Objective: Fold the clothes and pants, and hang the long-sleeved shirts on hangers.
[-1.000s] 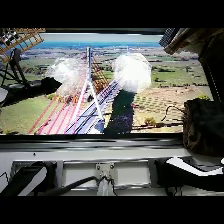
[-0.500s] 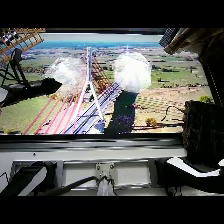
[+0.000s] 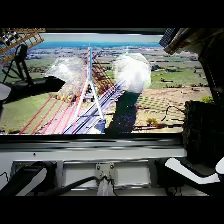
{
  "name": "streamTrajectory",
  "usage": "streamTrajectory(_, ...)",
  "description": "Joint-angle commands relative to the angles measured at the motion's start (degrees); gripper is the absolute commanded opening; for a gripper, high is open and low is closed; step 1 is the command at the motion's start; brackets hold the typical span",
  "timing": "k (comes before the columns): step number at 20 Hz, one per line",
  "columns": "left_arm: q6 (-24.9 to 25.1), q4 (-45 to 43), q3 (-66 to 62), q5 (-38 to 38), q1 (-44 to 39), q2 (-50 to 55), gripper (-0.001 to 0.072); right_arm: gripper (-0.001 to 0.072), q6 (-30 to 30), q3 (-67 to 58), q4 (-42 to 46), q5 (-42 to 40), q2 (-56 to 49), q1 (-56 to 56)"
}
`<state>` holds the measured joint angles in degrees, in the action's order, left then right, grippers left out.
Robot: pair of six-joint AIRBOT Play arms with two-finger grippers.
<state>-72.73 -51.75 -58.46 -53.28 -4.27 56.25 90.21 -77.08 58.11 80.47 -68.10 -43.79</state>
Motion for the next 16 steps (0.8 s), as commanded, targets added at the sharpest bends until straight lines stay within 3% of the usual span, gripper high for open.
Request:
streamTrajectory(1,0.94,-9.01,-9.53,-7.58,-3.74,3.93,0.0013,0.0707,-6.95,-0.28,-3.10,-6.80,0.07,20.31)
streamTrajectory(3,0.98,-14.45,-13.99,-8.52,-4.13,4.44,0.0013,0.0706,-9.42,-0.28,4.13,-7.72,0.07,30.99)
streamTrajectory(6,0.98,-15.54,-14.82,-8.50,-3.45,3.15,0.0012,0.0707,-11.08,-0.28,14.53,-7.63,0.07,42.01)
streamTrajectory(16,0.98,-15.56,-14.80,-8.50,-3.48,3.43,0.0013,0.0707,-11.06,-0.28,13.60,-7.67,0.09,52.13)
